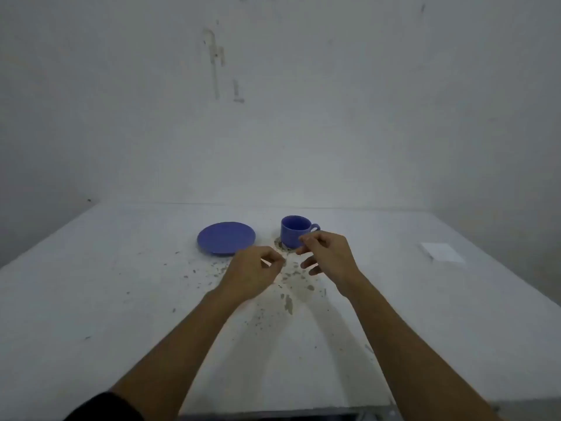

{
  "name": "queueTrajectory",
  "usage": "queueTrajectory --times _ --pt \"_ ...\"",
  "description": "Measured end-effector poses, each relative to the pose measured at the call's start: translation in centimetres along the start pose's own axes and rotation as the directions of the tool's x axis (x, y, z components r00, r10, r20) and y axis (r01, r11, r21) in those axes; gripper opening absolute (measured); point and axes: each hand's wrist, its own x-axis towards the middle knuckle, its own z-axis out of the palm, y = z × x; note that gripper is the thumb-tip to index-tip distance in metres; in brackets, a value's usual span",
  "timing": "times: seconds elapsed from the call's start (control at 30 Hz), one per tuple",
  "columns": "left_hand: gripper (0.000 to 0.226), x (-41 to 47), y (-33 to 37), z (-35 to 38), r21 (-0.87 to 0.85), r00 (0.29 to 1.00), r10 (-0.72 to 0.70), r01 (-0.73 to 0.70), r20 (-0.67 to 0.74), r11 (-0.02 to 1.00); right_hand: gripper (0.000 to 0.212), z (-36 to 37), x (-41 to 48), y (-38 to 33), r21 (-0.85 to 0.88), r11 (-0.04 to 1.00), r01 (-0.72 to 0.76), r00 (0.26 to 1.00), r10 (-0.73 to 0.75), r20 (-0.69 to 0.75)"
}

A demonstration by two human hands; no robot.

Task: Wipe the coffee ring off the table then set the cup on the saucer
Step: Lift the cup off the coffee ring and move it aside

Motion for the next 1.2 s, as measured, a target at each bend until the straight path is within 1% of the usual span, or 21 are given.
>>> queueTrajectory --times 0.13,0.17,0.23,0.3,0.37,0.43,0.5,0.53,0.6,0.67,0.83,1.07,1.2 --pt "0.018 2.0 -1.1 3.8 0.135 0.994 -0.111 0.108 0.015 0.985 0.014 -0.1 2.4 2.7 -0.075 0.996 -0.052 0.998 0.049 -0.050" --pt "0.019 2.4 -1.4 4.7 0.160 0.994 -0.108 0.104 0.017 0.982 0.014 -0.1 3.2 3.5 -0.098 0.994 -0.058 0.997 0.051 -0.065" --pt "0.020 2.9 -2.1 5.9 0.200 0.997 -0.074 0.067 0.024 0.977 0.014 0.0 5.0 4.9 -0.162 0.986 -0.046 0.993 0.027 -0.119" --pt "0.020 2.8 -3.1 6.8 0.257 0.999 0.028 -0.033 0.022 0.966 0.011 0.1 6.9 6.2 -0.193 0.981 -0.018 0.980 -0.021 -0.197" --pt "0.021 2.6 -3.9 7.3 0.285 0.995 0.104 -0.101 0.002 0.953 0.008 0.0 8.7 7.1 -0.203 0.979 -0.013 0.956 -0.047 -0.289" --pt "0.021 2.6 -4.4 7.5 0.298 0.990 0.140 -0.130 -0.012 0.946 0.013 -0.1 10.5 7.5 -0.217 0.975 -0.035 0.939 -0.042 -0.341" --pt "0.021 2.6 -4.6 7.5 0.292 0.989 0.149 -0.137 -0.018 0.947 0.023 -0.1 12.1 7.6 -0.214 0.975 -0.067 0.943 -0.008 -0.334" --pt "0.020 2.6 -4.6 7.5 0.289 0.990 0.141 -0.130 -0.017 0.949 0.025 -0.2 12.7 7.5 -0.199 0.976 -0.092 0.948 0.024 -0.318" --pt "0.020 2.6 -4.6 7.5 0.289 0.990 0.142 -0.132 -0.015 0.948 0.020 -0.2 13.5 7.4 -0.171 0.976 -0.132 0.958 0.081 -0.276" --pt "0.019 2.6 -4.6 7.6 0.290 0.991 0.135 -0.125 -0.015 0.949 0.018 -0.1 13.7 7.4 -0.153 0.978 -0.141 0.968 0.104 -0.227" --pt "0.019 2.8 -4.5 7.5 0.278 0.994 0.112 -0.107 -0.004 0.955 0.023 0.1 14.0 7.8 -0.099 0.986 -0.132 0.974 0.111 -0.197" --pt "0.019 2.8 -4.4 7.5 0.272 0.994 0.105 -0.103 0.007 0.957 0.024 -0.3 14.4 8.0 -0.118 0.987 -0.107 0.987 0.092 -0.128" --pt "0.018 2.8 -4.4 7.5 0.267 0.994 0.109 -0.105 -0.002 0.958 0.021 -1.0 14.4 8.1 -0.032 0.997 -0.069 0.992 0.065 -0.106"
